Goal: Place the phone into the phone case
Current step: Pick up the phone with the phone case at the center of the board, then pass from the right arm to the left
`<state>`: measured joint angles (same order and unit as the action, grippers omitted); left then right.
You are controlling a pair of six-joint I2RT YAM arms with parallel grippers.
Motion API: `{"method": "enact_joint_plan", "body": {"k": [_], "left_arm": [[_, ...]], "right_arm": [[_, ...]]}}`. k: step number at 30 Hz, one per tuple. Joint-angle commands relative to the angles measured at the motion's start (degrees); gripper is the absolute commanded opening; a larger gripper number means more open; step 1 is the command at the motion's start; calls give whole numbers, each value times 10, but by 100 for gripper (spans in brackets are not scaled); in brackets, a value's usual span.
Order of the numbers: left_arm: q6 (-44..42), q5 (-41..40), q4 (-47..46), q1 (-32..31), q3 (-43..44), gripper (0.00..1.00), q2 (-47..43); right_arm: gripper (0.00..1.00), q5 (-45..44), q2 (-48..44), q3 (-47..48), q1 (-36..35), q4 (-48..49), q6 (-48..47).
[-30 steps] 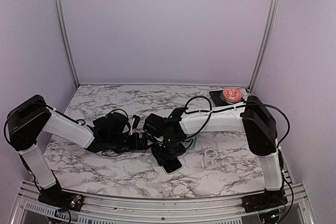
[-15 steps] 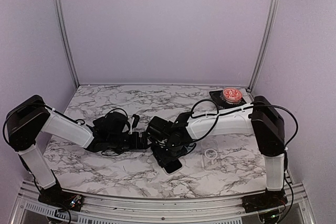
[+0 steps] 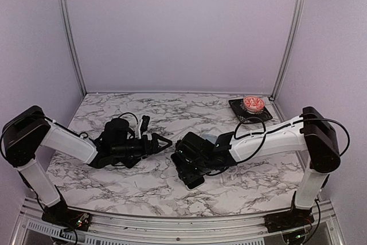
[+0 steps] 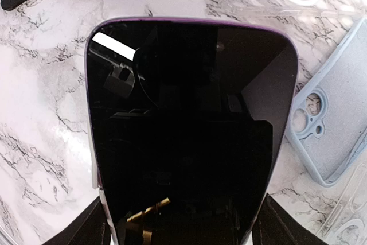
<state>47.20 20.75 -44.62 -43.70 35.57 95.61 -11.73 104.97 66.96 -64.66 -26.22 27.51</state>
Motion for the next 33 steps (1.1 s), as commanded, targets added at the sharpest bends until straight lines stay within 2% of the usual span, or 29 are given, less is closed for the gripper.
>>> {"method": "enact_joint_plan", "body": {"k": [1,10,16,23,29,32,33], "left_arm": [[24,37,-75,-6,13,94,15],[17,28,-78,-24,22,83,39],[8,23,-77,-31,38,72,48],[0,24,-78,-34,45,41,46],[-6,30,-77,-37,40,2,49],[-18,33,-73,-38,36,0,49],[-25,33,-69,-38,35,0,48]], "right_arm": [[23,-58,-37,-21,-15,126,-2],[21,-99,-78,-52,-28,189,-22],[20,-97,-82,-59,-33,197,-29],[19,-88,-81,-62,-34,201,-29],[18,-89,-82,-63,-34,201,-28],[19,-89,-83,-66,-34,201,-28],[21,-88,-84,-68,-33,201,-29]]}}
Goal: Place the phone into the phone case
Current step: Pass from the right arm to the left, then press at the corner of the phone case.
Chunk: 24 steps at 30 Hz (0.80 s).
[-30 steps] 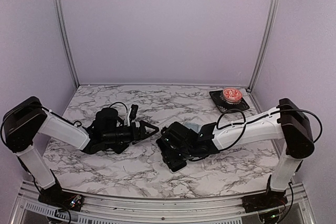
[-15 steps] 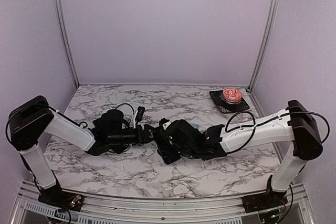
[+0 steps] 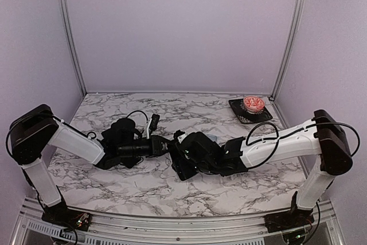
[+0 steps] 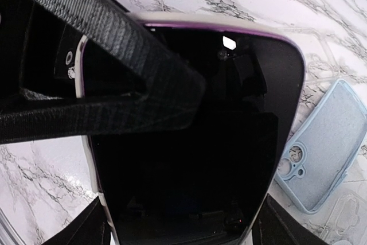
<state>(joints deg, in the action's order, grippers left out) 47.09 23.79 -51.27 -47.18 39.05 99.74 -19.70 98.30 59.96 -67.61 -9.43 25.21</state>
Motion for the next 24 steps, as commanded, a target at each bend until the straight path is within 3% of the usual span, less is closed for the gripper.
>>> {"method": "enact_joint_plan", "body": {"k": [1,3,5,8,10,15,18,24], "left_arm": [[-33,2,5,-4,-2,0,5],[-63,2,29,-5,-1,0,-2],[-110,1,71,-8,4,0,-15],[-205,10,121,-19,8,0,-42],[-266,17,133,-30,1,0,-65],[-384,39,146,-54,-21,0,-105],[-419,56,163,-56,-25,0,-110],[-442,60,174,-59,-26,0,-115]], "right_arm": [[29,-7,-18,-1,-3,34,-7],[58,-3,-25,-11,-3,37,-14],[80,12,-43,-37,-1,56,-34],[96,45,-89,-86,8,98,-93],[99,112,-133,-134,25,149,-139],[99,386,-250,-281,135,336,-196],[99,421,-284,-335,153,421,-269],[95,490,-239,-288,153,404,-367]]}}
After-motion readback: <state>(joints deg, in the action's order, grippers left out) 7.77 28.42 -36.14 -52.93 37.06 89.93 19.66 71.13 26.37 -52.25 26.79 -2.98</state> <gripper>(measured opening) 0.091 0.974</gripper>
